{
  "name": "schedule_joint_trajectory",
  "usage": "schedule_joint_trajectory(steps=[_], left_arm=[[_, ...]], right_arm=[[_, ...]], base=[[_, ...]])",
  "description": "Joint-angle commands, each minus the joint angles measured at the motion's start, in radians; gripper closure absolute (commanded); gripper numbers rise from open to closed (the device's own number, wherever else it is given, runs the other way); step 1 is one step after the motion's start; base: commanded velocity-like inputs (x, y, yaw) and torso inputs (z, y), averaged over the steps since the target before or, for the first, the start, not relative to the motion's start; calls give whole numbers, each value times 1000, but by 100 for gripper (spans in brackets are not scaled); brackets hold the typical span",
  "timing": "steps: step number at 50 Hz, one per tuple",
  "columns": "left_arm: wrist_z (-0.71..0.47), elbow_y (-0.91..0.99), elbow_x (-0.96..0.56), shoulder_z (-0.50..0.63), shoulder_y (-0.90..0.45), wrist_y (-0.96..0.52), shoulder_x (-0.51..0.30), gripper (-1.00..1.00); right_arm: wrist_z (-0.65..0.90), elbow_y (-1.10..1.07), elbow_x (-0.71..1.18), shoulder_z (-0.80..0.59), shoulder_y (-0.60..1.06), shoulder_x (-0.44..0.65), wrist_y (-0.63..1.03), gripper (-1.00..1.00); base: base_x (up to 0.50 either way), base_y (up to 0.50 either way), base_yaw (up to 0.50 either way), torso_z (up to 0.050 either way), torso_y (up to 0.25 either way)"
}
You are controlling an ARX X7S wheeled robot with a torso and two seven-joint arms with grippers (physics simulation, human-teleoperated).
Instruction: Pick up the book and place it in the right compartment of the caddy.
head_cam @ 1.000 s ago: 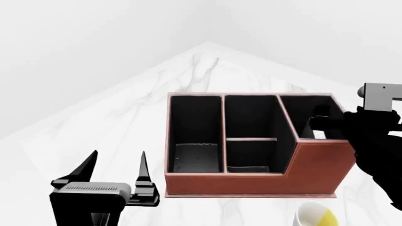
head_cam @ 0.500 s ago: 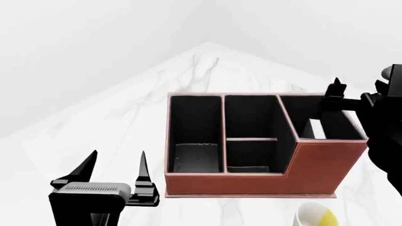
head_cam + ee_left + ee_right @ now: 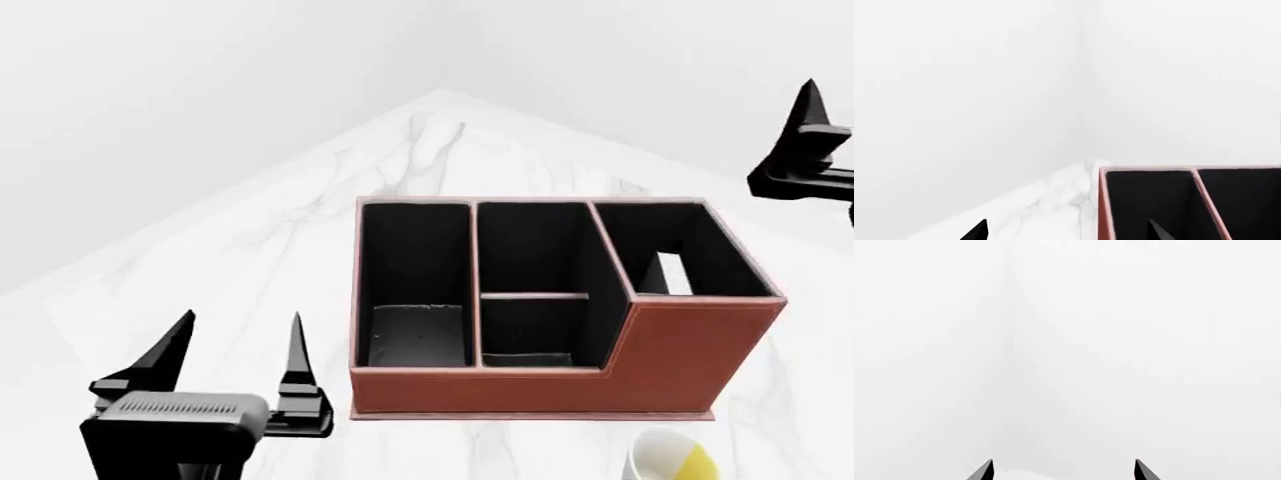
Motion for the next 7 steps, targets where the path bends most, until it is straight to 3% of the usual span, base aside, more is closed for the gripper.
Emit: schedule_joint_trajectory(steps=[1, 7], left_arm=[[-3, 30, 26, -1, 10, 33, -10, -100], [-5, 51, 53, -5, 21, 71, -15, -100]], right_arm=[[67, -188, 16, 142, -169, 56, -89, -100], [91, -260, 21, 218, -257, 61, -123, -100]], base=[[0, 0, 0, 0, 0], [0, 0, 0, 0, 0]])
